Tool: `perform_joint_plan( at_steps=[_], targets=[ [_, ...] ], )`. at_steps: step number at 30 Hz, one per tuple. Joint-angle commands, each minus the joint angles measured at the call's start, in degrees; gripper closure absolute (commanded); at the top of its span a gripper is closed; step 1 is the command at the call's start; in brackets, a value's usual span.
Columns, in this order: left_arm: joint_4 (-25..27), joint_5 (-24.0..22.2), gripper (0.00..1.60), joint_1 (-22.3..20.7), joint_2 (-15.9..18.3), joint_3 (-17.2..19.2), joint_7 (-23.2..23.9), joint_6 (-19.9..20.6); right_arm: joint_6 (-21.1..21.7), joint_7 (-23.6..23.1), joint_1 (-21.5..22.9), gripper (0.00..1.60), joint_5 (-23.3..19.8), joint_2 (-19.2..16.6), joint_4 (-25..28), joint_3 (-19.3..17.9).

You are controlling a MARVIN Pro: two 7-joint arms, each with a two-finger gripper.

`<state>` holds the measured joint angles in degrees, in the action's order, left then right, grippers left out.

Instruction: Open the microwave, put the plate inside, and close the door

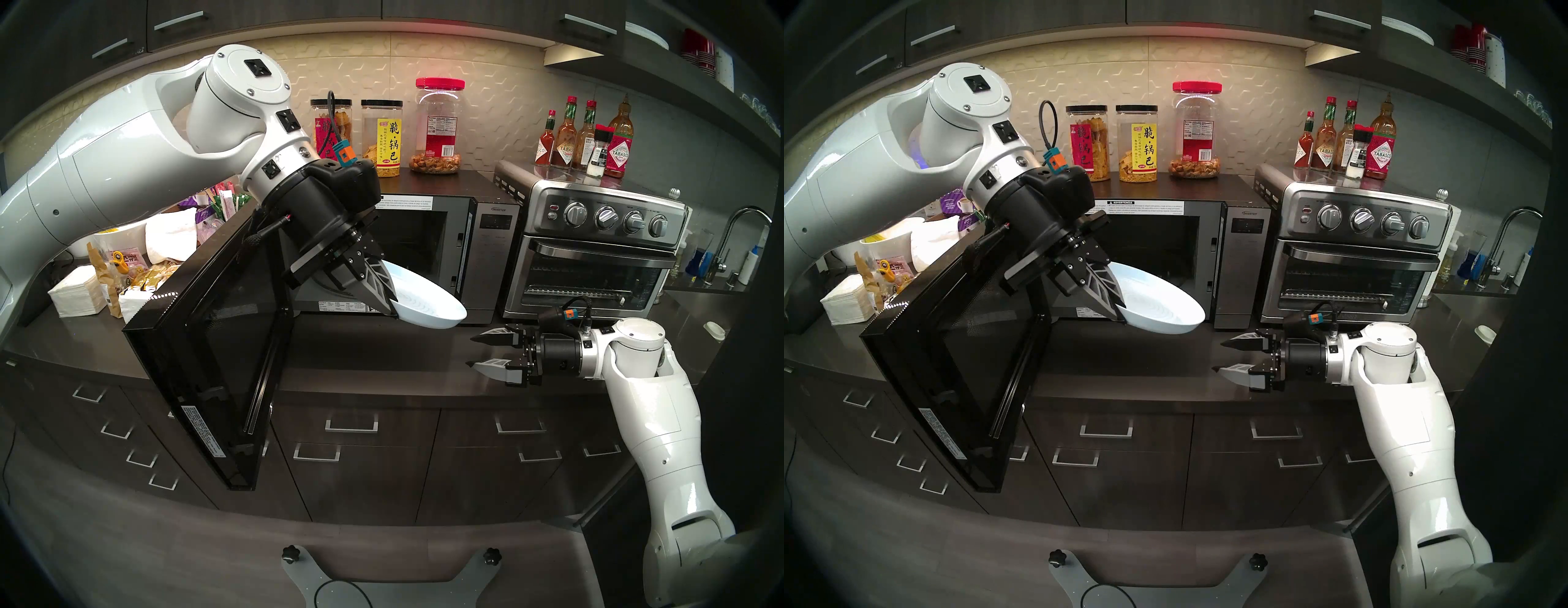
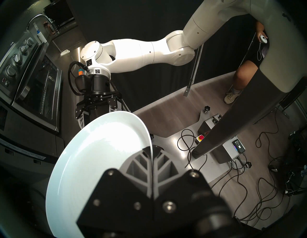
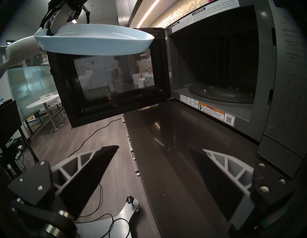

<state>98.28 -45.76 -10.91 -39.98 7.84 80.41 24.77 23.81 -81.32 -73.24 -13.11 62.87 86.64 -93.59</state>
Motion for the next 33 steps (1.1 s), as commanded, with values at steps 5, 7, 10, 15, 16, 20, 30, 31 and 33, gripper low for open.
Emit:
perform_joint_plan(
  at_steps=[5, 7, 10, 15, 16, 20, 30, 31, 33],
  targets=[
    [0.00, -0.33, 1.60, -0.91, -0.13, 0.60, 0.89, -0.18, 0.95, 0.11, 1.27, 0.00, -0.59, 0.39, 2.22, -0.26],
    [0.00, -0.35, 1.60, -0.92, -0.13, 0.58, 0.87, -0.19, 1.35, 0.36, 1.83, 0.00, -0.64, 0.38, 2.26, -0.29],
    [0.02, -0.36, 1.60, -0.93, -0.12, 0.57, 0.83, -0.19, 2.91, 0.20, 2.74, 0.00, -0.93, 0.09, 2.40, -0.25],
    [0.04, -0.38, 1.60, -0.94, -0.10, 0.54, 0.75, -0.19, 7.31, 0.51, 4.68, 0.00, -2.09, -0.28, 2.42, -0.11],
    [0.05, -0.38, 1.60, -0.94, -0.10, 0.54, 0.74, -0.19, 7.82, 0.82, 5.02, 0.00, -2.35, -0.38, 2.54, -0.13],
    [0.05, -0.39, 1.60, -0.95, -0.10, 0.52, 0.72, -0.19, 9.30, 2.03, 5.87, 0.00, -3.33, -0.98, 2.70, 0.23],
    [0.07, -0.41, 1.60, -0.97, -0.08, 0.48, 0.65, -0.19, 14.40, 5.79, 9.53, 0.00, -6.42, -3.11, 2.27, 2.04],
    [0.08, -0.41, 1.60, -0.97, -0.08, 0.48, 0.64, -0.19, 14.75, 5.93, 9.83, 0.00, -6.71, -3.33, 2.36, 2.15],
    [0.08, -0.42, 1.60, -0.97, -0.08, 0.47, 0.62, -0.19, 15.42, 6.61, 10.41, 0.00, -7.48, -3.77, 2.48, 2.50]
  ],
)
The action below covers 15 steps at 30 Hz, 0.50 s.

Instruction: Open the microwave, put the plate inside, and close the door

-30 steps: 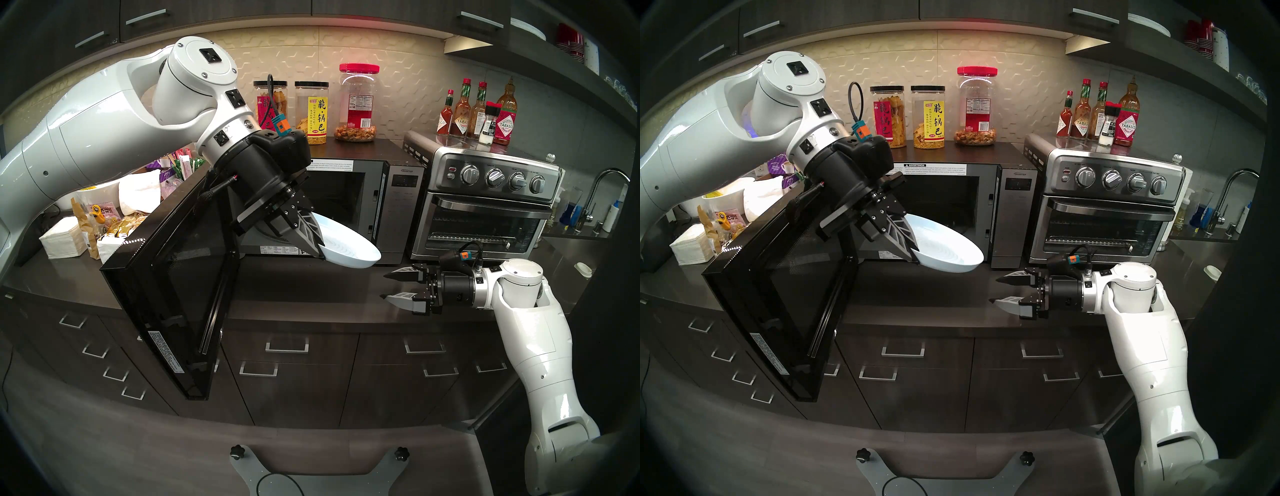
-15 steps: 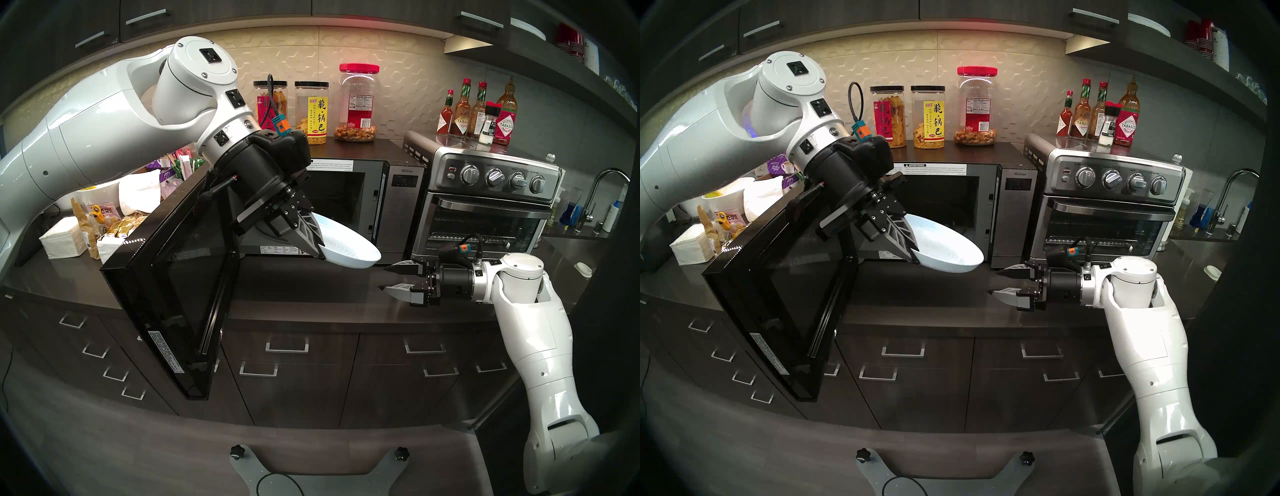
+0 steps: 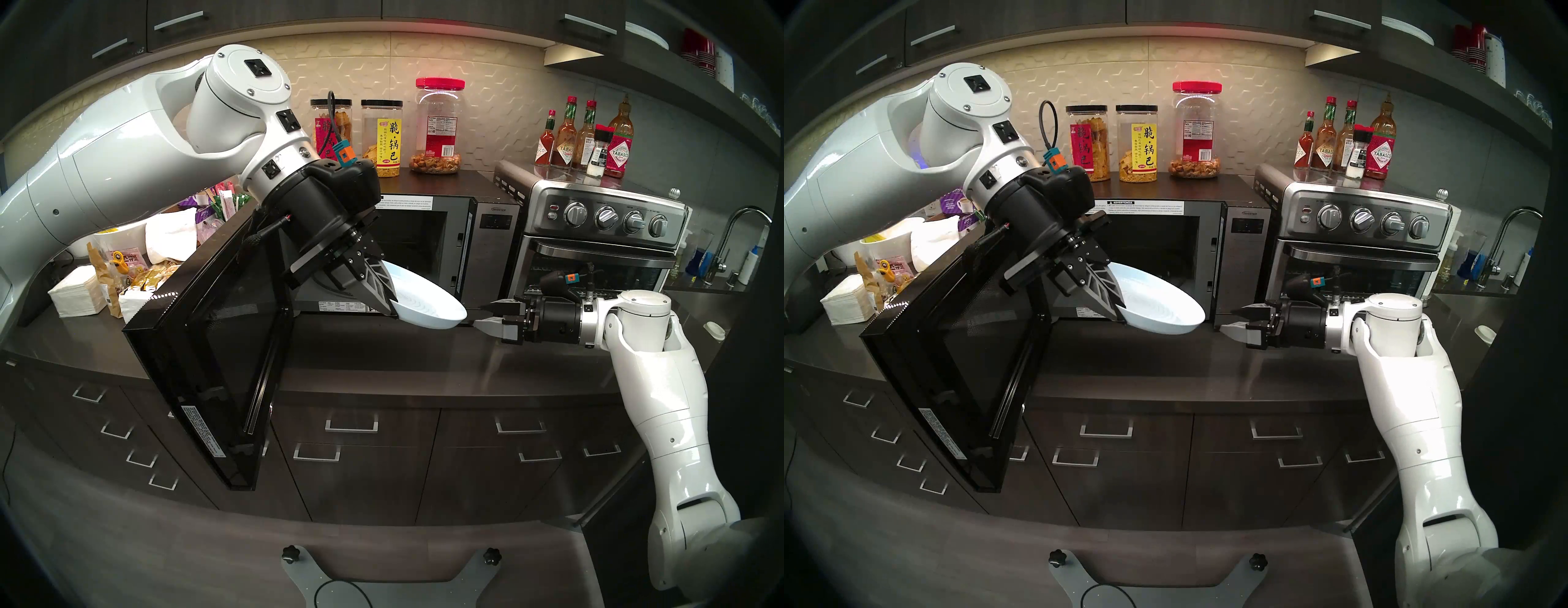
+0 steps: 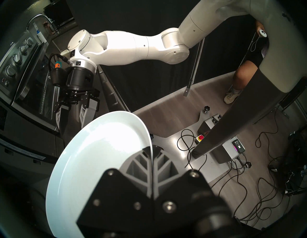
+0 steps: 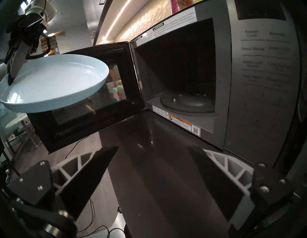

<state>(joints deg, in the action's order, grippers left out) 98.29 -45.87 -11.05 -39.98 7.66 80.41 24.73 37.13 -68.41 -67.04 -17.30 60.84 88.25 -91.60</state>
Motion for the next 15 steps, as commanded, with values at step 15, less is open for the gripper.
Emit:
perform_joint_plan(
  at_steps=[15],
  targets=[
    [0.10, -0.32, 1.60, -0.85, -0.07, 0.61, 0.56, -0.15, 6.85, -0.54, 7.76, 0.00, -11.49, -6.86, 2.08, 2.59]
  ],
)
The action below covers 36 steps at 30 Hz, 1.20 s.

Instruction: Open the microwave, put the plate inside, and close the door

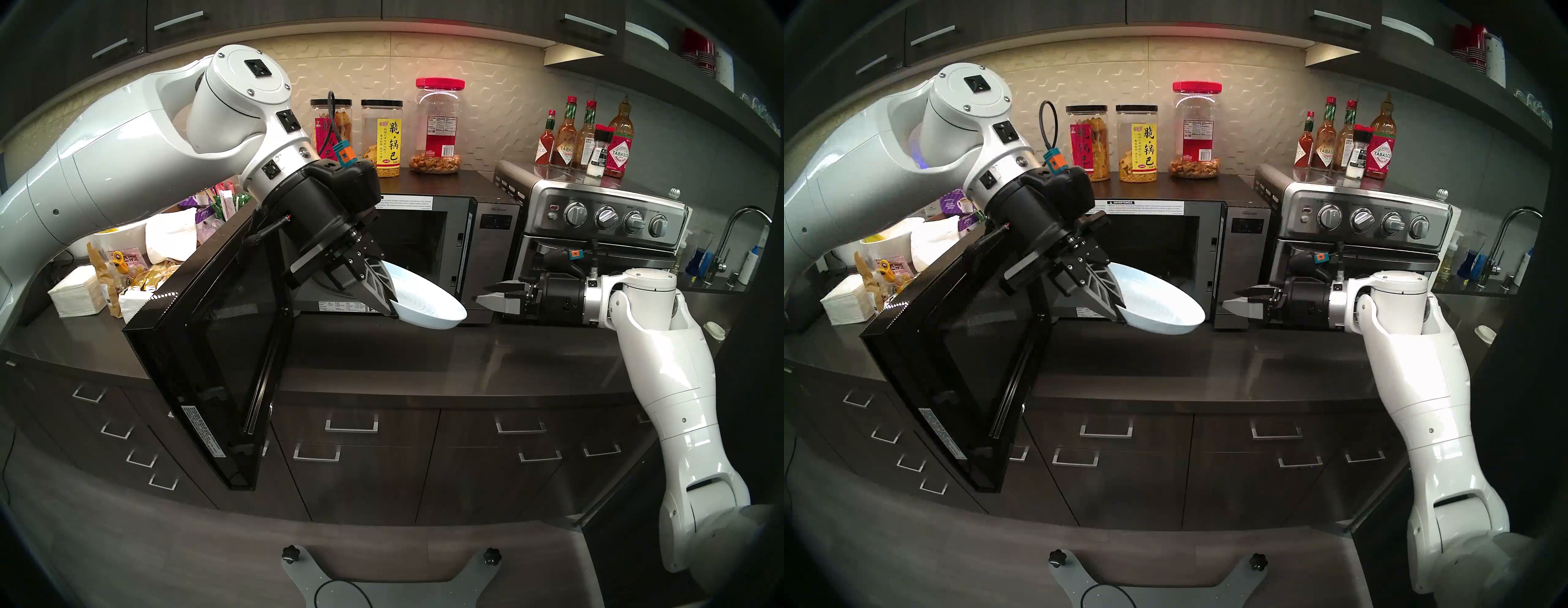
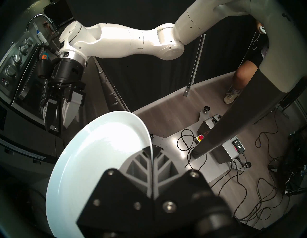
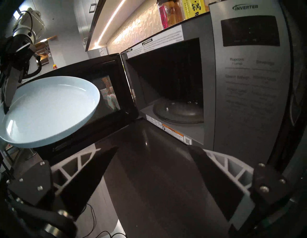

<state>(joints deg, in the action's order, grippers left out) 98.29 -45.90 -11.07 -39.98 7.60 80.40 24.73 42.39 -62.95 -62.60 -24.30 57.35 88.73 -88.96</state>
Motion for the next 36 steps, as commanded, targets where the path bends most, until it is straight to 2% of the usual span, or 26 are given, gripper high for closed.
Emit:
perform_joint_plan(
  at_steps=[1, 7, 8, 17, 28, 36],
  targets=[
    [0.09, -0.30, 1.60, -0.83, -0.07, 0.67, 0.57, -0.15, 1.92, -5.72, 3.37, 0.00, -5.14, -3.91, 1.78, 0.03],
    [0.09, -0.31, 1.60, -0.84, -0.07, 0.65, 0.56, -0.15, 3.79, -4.41, 2.91, 0.00, -9.79, -7.83, 2.77, 0.56],
    [0.09, -0.31, 1.60, -0.85, -0.07, 0.65, 0.56, -0.15, 3.87, -3.08, 2.56, 0.00, -11.13, -8.49, 3.18, 0.64],
    [0.11, -0.31, 1.60, -0.84, -0.06, 0.63, 0.49, -0.14, 6.15, -1.21, 0.51, 0.00, -19.64, -14.22, 5.56, -1.27],
    [0.11, -0.32, 1.60, -0.86, -0.06, 0.60, 0.49, -0.15, 9.14, 2.54, -5.20, 0.00, -30.13, -20.99, 12.73, -3.23],
    [0.08, -0.35, 1.60, -0.91, -0.07, 0.59, 0.59, -0.18, 10.07, 4.40, -7.68, 0.00, -36.17, -25.96, 15.36, -2.68]
  ],
)
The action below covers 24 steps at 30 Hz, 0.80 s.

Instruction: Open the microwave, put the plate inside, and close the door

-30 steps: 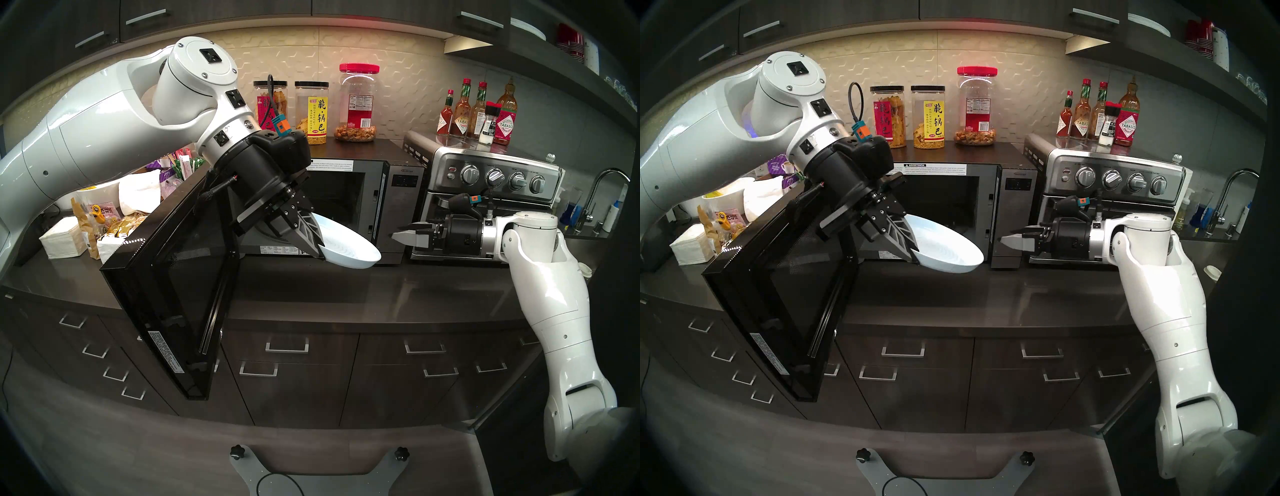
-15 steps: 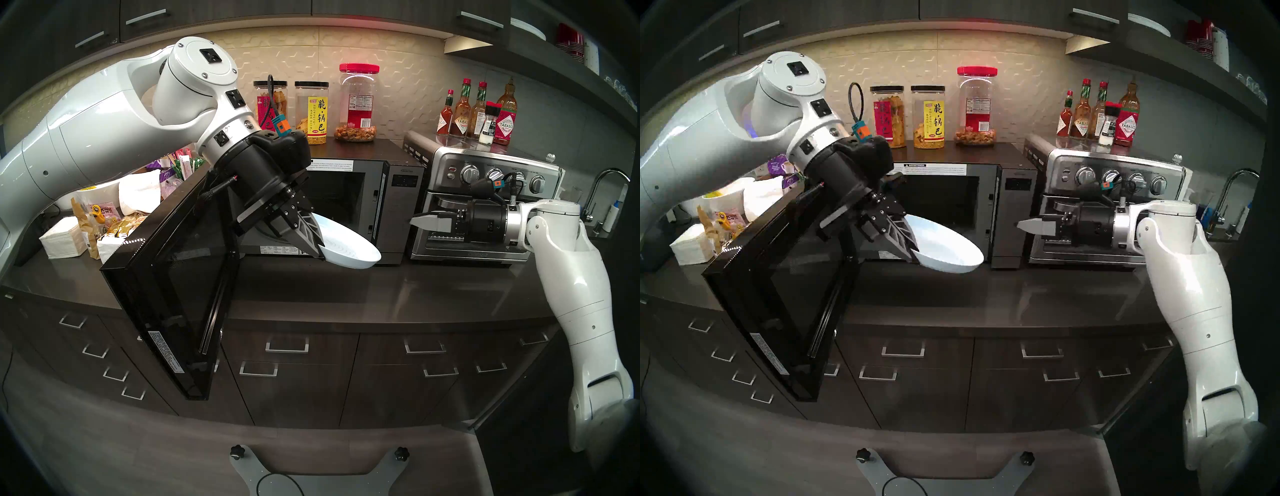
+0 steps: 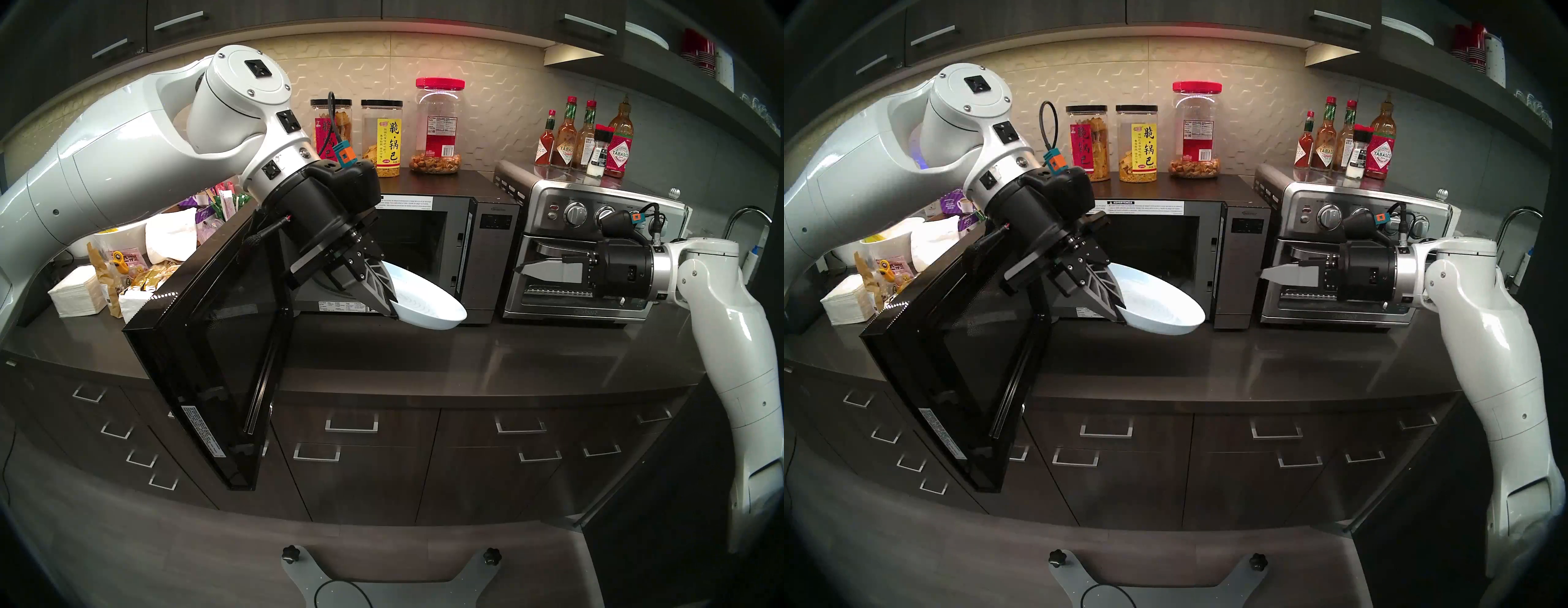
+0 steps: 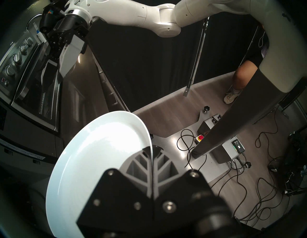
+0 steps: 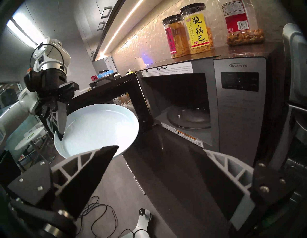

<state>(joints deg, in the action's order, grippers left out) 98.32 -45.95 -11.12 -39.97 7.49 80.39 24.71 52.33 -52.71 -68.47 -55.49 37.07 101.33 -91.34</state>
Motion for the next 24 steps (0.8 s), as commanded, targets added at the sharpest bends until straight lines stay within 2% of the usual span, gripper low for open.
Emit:
perform_joint_plan(
  at_steps=[1, 5, 8, 9, 11, 12, 16, 24],
  targets=[
    [0.05, -0.30, 1.60, -0.86, -0.08, 0.69, 0.61, -0.17, 0.35, -5.86, -1.79, 0.00, -5.15, -6.21, 3.03, -0.02],
    [0.03, -0.31, 1.60, -0.89, -0.09, 0.68, 0.67, -0.18, 0.20, -4.87, -1.53, 0.00, -7.05, -7.51, 3.47, 1.55],
    [0.02, -0.31, 1.60, -0.90, -0.09, 0.67, 0.68, -0.19, -0.03, -6.57, -1.21, 0.00, -6.48, -7.84, 3.41, 2.29],
    [0.01, -0.32, 1.60, -0.90, -0.10, 0.67, 0.69, -0.19, -0.38, -4.89, -1.22, 0.00, -7.91, -8.16, 4.01, 2.99],
    [0.01, -0.32, 1.60, -0.91, -0.10, 0.66, 0.71, -0.20, -0.68, -6.44, -0.72, 0.00, -7.17, -7.79, 3.79, 3.38],
    [0.00, -0.32, 1.60, -0.92, -0.10, 0.66, 0.72, -0.20, -1.09, -4.65, -0.77, 0.00, -8.31, -7.81, 4.15, 3.62],
    [-0.01, -0.33, 1.60, -0.93, -0.11, 0.65, 0.75, -0.22, -1.70, -5.36, 0.06, 0.00, -7.60, -7.02, 3.67, 4.46],
    [-0.04, -0.34, 1.60, -0.96, -0.12, 0.62, 0.79, -0.24, -1.99, -3.26, 1.85, 0.00, -7.86, -5.61, 3.52, 6.53]
  ],
)
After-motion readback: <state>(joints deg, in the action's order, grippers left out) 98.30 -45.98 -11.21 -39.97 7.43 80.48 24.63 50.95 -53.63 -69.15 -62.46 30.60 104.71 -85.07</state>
